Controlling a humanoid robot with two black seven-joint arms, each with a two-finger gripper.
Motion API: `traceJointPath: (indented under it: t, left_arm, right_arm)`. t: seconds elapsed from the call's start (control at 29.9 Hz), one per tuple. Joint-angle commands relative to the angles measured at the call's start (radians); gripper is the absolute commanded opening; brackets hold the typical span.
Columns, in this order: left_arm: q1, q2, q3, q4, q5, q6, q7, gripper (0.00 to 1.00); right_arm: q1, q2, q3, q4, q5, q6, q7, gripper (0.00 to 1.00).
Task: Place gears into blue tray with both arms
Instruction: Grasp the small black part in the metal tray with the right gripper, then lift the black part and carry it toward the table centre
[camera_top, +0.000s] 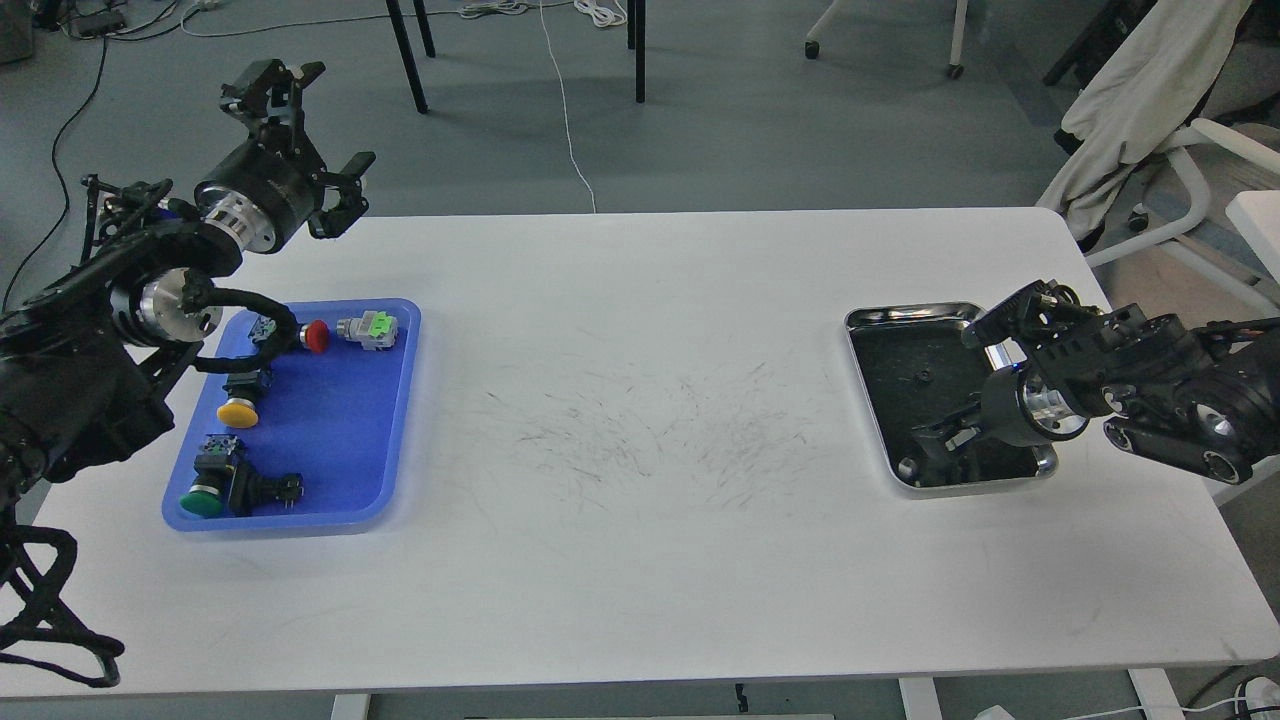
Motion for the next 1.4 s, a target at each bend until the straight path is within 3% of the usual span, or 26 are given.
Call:
traceJointPath:
  t: [0.0, 0.43, 0.67, 1.14, 1.37]
  left_arm:
    - [0.0, 0.0, 0.0, 0.0, -0.001, -0.002, 0.0, 0.99]
    - [0.003, 0.004, 0.0, 0.0, -0.001, -0.002, 0.0, 0.99]
    - [0.003, 0.014, 0.001, 0.0, 0.0, -0.002, 0.0, 0.99]
    - [0.003, 0.017, 0.001, -0.002, 0.0, -0.002, 0.0, 0.99]
    - [0.005, 0.045, 0.001, -0.009, 0.0, -0.002, 0.002, 0.99]
  right_arm:
    - [-0.002, -0.001, 0.0, -0.006, 0.0, 0.0, 0.001, 0.45]
    - [-0.001, 0.002, 0.0, -0.008, -0.021, 0.003, 0.003, 0.2]
    - [0.006, 0.002, 0.0, -0.011, -0.021, 0.005, 0.003, 0.02]
    - [0.05, 0.008, 0.026, -0.083, -0.018, -0.009, 0.005, 0.01]
    - [0.113, 0.065, 0.105, -0.092, -0.018, -0.021, 0.005, 0.01]
